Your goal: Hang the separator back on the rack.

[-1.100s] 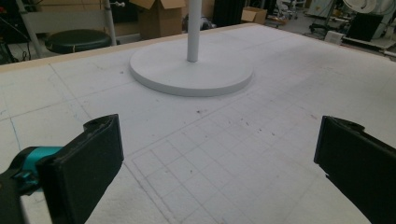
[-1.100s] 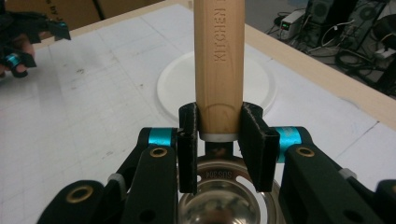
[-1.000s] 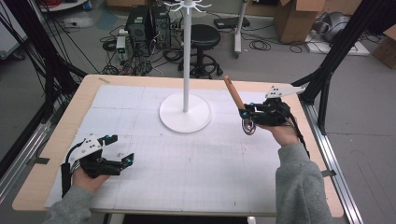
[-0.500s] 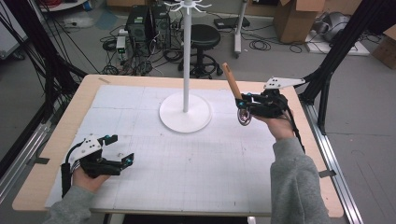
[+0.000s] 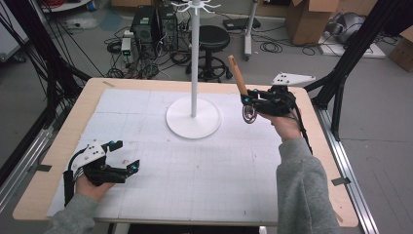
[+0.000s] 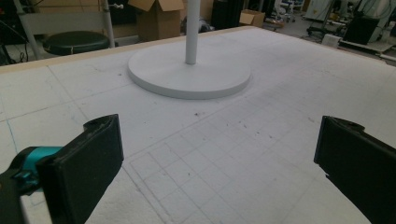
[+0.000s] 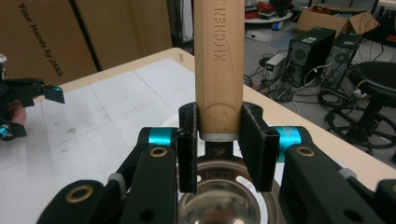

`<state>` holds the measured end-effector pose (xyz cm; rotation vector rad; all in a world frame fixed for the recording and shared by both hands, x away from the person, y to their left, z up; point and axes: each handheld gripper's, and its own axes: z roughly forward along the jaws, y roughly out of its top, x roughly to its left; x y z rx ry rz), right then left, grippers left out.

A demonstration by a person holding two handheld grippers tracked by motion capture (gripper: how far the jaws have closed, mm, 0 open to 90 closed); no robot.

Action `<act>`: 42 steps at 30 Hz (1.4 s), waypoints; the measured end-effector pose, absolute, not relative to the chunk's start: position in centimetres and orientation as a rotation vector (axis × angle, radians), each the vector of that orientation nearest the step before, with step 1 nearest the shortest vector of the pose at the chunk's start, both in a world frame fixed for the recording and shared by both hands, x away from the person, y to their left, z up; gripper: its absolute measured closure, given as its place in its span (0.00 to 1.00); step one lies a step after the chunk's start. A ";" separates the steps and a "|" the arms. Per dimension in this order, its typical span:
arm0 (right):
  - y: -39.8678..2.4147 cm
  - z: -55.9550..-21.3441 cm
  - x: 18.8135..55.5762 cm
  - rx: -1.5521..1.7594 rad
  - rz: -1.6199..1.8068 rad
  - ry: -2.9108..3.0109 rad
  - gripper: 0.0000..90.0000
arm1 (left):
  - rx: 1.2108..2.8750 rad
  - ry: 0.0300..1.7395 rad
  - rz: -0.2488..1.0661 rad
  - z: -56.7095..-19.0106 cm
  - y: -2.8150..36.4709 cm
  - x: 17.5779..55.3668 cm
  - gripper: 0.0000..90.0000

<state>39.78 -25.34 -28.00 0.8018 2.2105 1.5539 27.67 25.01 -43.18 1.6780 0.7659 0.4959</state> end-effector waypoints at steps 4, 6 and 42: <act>-25.0 -27.6 40.0 0.800 1.571 2.203 0.77 | 1.680 0.766 0.493 -43.2 25.0 27.6 0.02; -24.9 -27.5 40.1 0.797 1.579 2.192 0.77 | 1.676 0.763 0.492 -43.1 25.0 27.5 0.02; -22.1 -23.6 41.0 0.783 1.675 2.056 0.77 | 1.665 0.772 0.483 -43.0 25.2 27.5 0.02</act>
